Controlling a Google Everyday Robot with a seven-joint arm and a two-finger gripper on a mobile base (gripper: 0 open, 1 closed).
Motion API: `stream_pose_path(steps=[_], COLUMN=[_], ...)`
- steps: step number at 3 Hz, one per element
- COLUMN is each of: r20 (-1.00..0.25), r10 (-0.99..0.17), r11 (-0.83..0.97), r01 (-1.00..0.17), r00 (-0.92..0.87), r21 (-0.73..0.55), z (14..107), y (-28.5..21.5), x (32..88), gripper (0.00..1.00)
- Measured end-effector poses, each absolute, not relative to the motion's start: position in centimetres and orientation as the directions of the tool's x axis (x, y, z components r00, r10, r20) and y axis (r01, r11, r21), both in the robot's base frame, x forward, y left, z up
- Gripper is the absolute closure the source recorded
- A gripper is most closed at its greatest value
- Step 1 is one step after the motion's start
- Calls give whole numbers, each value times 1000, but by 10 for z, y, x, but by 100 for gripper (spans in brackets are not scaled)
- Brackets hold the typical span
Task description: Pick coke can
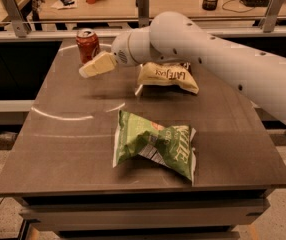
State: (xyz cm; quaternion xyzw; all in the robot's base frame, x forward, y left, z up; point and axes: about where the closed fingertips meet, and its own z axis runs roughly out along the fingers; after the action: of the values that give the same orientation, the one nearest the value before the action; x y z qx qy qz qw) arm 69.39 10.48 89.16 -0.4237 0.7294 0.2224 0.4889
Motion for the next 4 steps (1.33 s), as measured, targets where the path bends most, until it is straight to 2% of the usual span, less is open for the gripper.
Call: stream_pose_path(steps=[3,4], r20=[-904,-900], r10=[-385,-383], r11=[536,548], r01=[-843,-836], r00=[-187,-208], r21=[-54,-40], z=[882,878], y=[159,160], x=[745,755], gripper=[0,18])
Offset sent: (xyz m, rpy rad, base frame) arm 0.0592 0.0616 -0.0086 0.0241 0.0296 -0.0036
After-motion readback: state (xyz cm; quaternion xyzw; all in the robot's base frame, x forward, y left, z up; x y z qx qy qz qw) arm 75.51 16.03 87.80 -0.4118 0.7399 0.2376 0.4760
